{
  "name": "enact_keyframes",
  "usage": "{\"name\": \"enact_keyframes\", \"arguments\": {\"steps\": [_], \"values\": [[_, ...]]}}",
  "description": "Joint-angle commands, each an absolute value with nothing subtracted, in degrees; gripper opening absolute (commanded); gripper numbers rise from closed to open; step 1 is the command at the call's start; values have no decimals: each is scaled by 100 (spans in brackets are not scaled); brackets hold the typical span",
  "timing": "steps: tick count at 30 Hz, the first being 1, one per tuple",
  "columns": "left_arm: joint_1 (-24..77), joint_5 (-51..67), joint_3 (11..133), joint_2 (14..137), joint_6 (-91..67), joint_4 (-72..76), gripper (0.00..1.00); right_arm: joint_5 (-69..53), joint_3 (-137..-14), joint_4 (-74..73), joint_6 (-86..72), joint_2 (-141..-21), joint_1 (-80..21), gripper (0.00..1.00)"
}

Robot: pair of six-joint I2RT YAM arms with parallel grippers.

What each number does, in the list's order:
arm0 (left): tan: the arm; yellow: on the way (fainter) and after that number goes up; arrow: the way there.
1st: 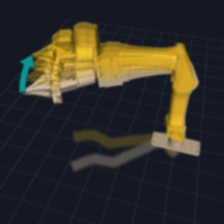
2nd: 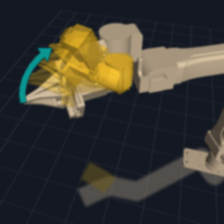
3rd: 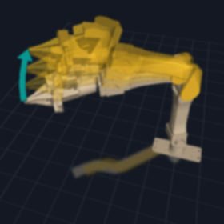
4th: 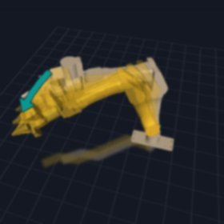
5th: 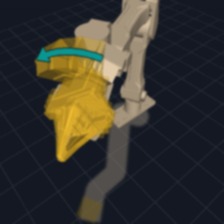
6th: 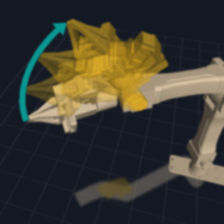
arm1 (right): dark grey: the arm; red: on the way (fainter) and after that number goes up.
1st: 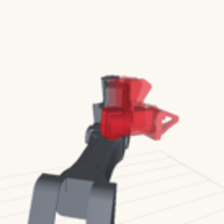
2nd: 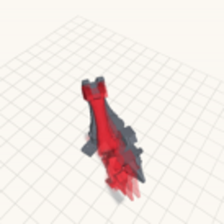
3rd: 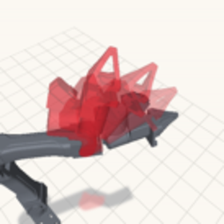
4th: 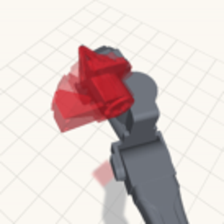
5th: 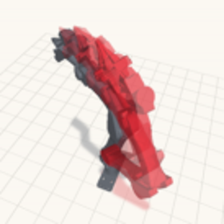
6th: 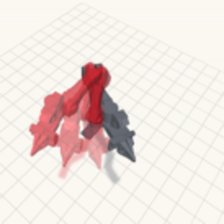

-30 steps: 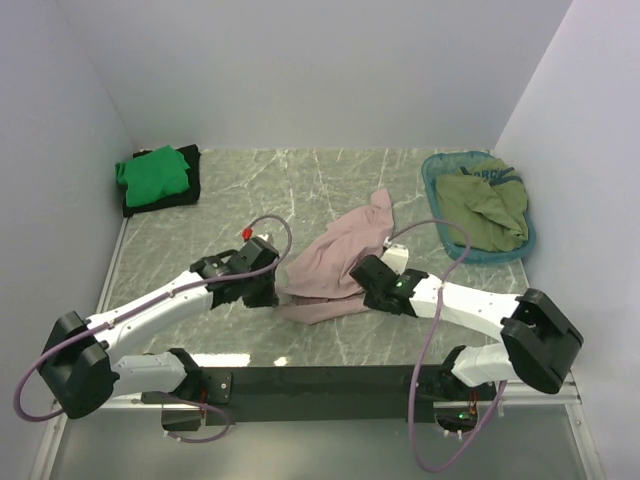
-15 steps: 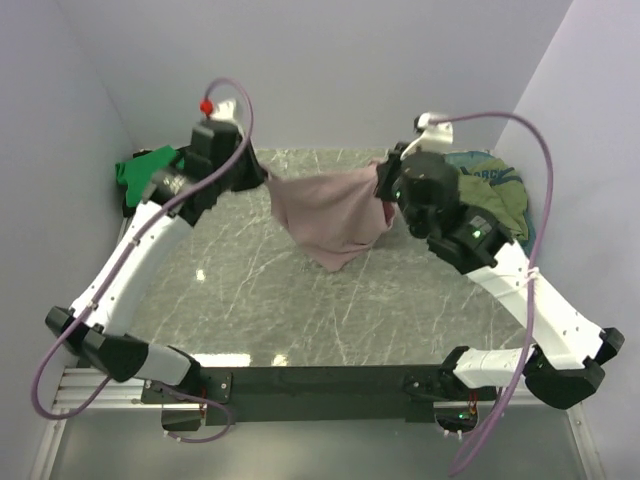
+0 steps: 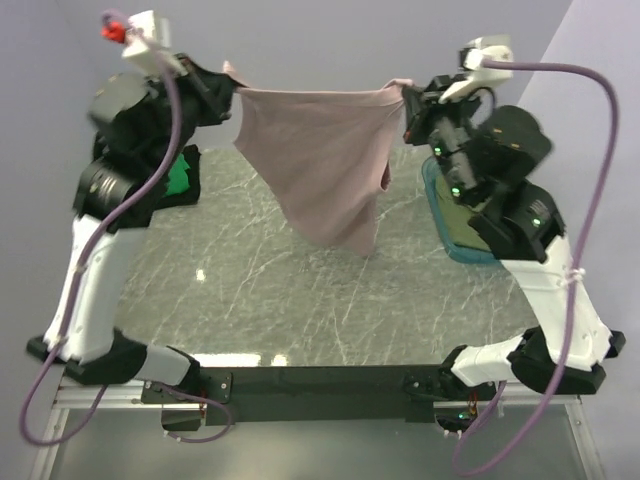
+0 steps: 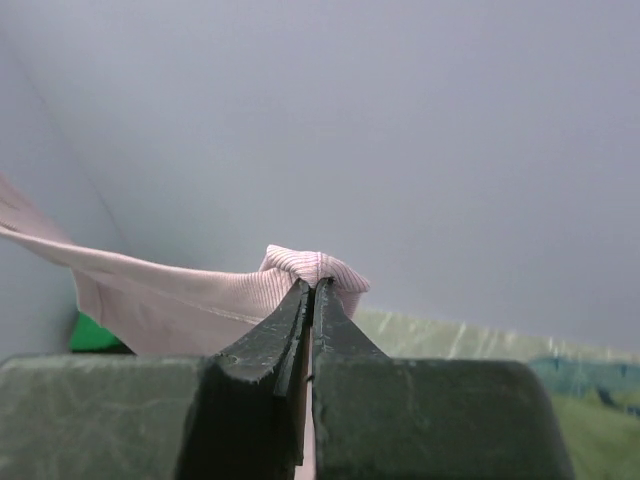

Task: Fold and stack the tank tops
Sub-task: Flatten the tank top out

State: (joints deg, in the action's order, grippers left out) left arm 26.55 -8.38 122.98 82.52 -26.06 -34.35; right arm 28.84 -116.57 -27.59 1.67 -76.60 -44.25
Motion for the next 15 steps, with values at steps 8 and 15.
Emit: {"name": "enact_keyframes", "arguments": {"steps": [8,15], "values": [[2628,-44,11540,6724,-2135,-713,1,1109,-12392,-2354,265,-6961,-4394,0],[2628,-438,11277,6934,-2513,-843,1,975,-11549,-2608,-193,-6836,-4307,0]]}}
